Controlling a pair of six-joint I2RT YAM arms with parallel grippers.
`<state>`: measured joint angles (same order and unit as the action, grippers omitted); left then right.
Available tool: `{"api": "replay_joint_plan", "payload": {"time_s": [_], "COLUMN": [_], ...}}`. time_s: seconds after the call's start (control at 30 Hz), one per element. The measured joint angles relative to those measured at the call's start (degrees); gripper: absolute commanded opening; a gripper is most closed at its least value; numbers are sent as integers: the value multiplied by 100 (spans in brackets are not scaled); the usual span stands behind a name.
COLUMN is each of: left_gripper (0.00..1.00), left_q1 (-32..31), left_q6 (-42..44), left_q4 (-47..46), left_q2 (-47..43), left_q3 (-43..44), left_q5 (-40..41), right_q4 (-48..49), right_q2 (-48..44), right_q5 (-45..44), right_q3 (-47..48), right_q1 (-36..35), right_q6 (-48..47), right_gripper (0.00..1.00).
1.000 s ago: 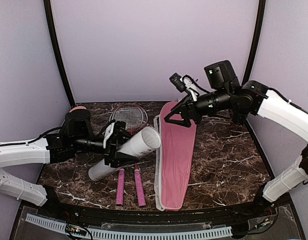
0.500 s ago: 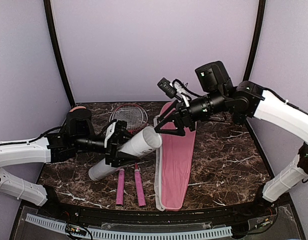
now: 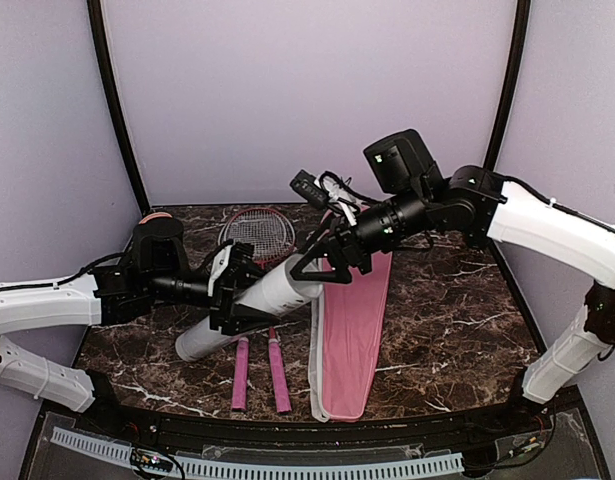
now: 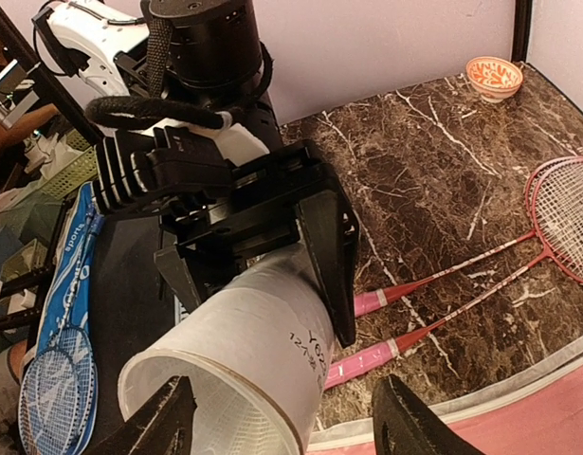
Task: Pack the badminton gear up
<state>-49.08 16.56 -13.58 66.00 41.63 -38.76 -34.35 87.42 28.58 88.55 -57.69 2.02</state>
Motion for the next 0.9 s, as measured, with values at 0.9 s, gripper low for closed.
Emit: {"api": "replay_joint_plan", "payload": {"time_s": [0.9], "left_gripper": [55], "left_q1": [-35], "left_q6": [140], "left_q4": [96], "left_q2": [-44], "left_q3": [-37], "left_q5": [92], "right_q4": [409], "right_q2": [-160], "right_q5": [474], "right_q3": [-422], "right_q1": [92], "right_q6": [179], "right_gripper": [42]}}
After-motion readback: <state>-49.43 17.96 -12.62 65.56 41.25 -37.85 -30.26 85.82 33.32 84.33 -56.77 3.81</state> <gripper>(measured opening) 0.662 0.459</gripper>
